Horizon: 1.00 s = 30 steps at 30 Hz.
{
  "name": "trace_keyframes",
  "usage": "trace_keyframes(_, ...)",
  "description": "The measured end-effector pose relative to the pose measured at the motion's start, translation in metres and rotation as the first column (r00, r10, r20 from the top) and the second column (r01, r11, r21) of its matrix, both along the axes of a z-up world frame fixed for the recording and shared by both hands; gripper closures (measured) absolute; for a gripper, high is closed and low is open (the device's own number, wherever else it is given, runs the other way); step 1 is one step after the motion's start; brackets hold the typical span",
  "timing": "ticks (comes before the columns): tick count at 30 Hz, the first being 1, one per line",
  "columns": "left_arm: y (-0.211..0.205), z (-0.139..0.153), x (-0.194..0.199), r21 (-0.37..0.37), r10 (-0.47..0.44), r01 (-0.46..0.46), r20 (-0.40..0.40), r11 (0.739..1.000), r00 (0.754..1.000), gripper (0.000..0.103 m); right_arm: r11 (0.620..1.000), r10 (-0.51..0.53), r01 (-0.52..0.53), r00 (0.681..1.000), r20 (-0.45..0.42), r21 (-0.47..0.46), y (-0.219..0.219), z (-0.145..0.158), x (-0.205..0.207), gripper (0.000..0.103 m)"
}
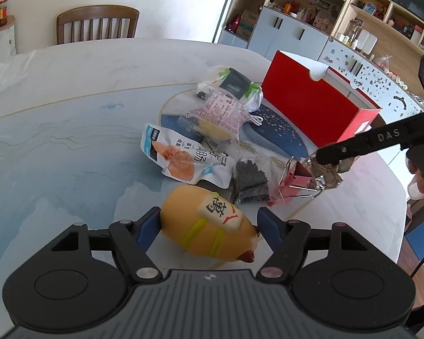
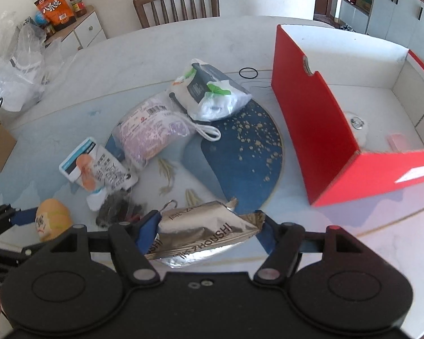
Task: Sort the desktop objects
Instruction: 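Lift the silver bag with the right tool while the left tool grasps the yellow squishy toy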
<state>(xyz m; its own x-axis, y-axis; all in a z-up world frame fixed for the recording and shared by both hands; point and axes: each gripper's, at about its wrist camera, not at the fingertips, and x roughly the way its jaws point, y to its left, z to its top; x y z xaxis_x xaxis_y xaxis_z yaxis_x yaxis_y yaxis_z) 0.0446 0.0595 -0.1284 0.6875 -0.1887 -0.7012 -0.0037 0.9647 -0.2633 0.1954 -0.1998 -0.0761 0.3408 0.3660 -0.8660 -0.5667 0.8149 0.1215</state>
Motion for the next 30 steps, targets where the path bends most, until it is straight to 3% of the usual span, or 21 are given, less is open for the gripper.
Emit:
trace_keyframes(14,-0.005,0.009,-0.010,-0.012,-0.048,0.048,0.010,0.999,0.999,0.030,0.999,-0.023,0.023,0.999,0.038,0.023,-0.021,0.019,-0.030,0.033)
trace_keyframes(30,-0.037,0.059,0.004,-0.012,-0.074,0.075,0.048,0.997,0.996,0.030,0.983,-0.081,0.067,0.994,0.077,0.173,-0.065,0.056,-0.018,0.033)
